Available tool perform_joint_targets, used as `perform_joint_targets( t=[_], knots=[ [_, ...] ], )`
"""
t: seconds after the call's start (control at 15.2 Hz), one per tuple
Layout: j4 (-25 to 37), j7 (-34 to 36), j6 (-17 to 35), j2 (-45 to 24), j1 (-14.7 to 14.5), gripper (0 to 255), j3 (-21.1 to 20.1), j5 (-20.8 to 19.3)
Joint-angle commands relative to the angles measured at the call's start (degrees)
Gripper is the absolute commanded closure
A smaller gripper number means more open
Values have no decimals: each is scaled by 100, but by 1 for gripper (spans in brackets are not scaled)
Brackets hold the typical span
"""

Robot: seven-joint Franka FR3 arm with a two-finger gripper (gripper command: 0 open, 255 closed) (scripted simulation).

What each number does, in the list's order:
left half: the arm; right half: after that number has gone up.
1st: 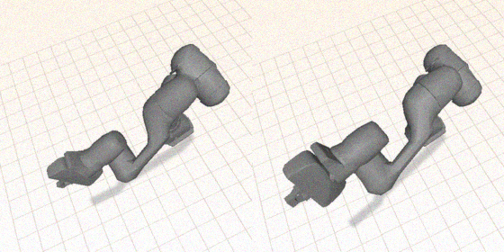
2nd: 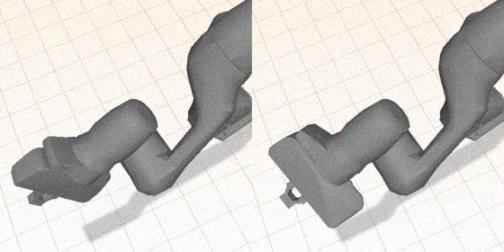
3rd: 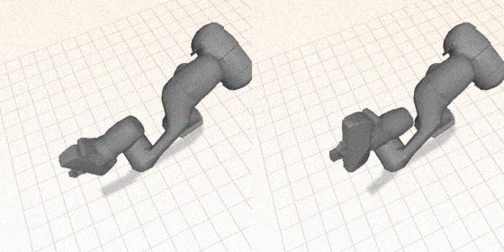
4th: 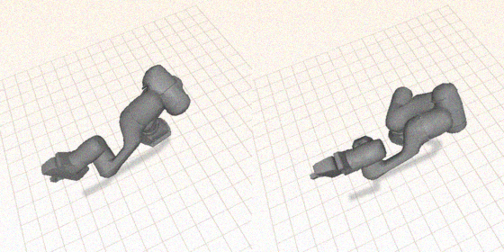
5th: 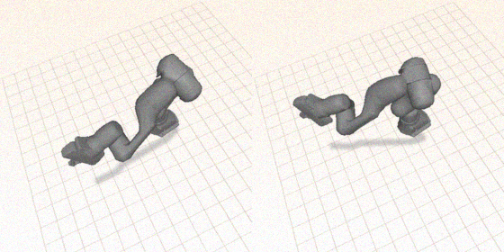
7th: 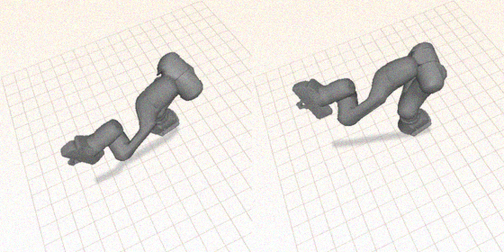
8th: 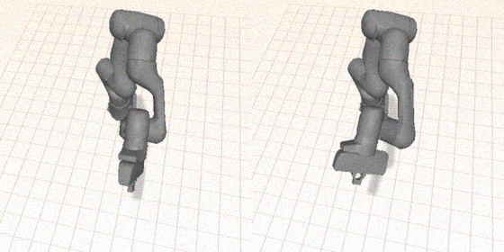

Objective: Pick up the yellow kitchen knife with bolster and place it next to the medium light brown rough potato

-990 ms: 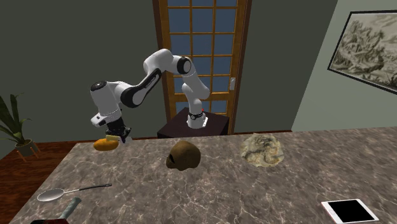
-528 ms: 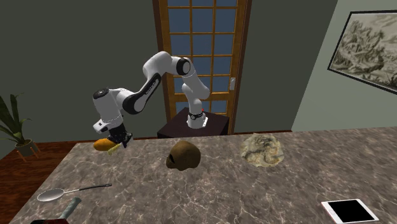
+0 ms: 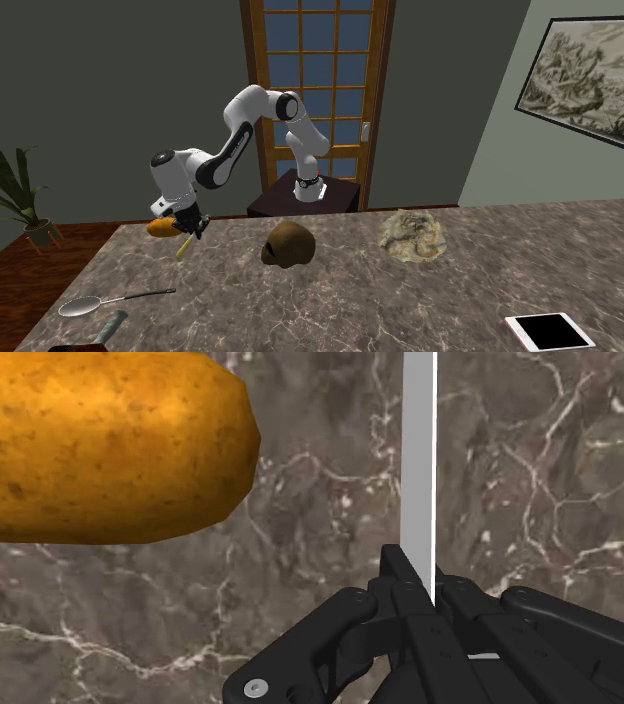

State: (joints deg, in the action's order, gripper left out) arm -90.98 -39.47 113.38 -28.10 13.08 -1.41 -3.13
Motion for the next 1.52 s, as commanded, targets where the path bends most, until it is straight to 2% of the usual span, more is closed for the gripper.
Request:
perform_joint_targets(
  t=[0.0, 0.26, 0.33, 0.66, 0.92, 1.45],
  knots=[
    [-6, 3, 14, -8, -1, 255, 0, -1],
    [-6, 3, 14, -8, -1, 255, 0, -1],
    [-6, 3, 14, -8, -1, 0, 0, -1],
    [-6, 3, 14, -9, -1, 0, 0, -1],
    [520, -10, -653, 132, -16, 0, -10, 14],
    [520, -10, -653, 132, -16, 0, -10, 14]
  ],
)
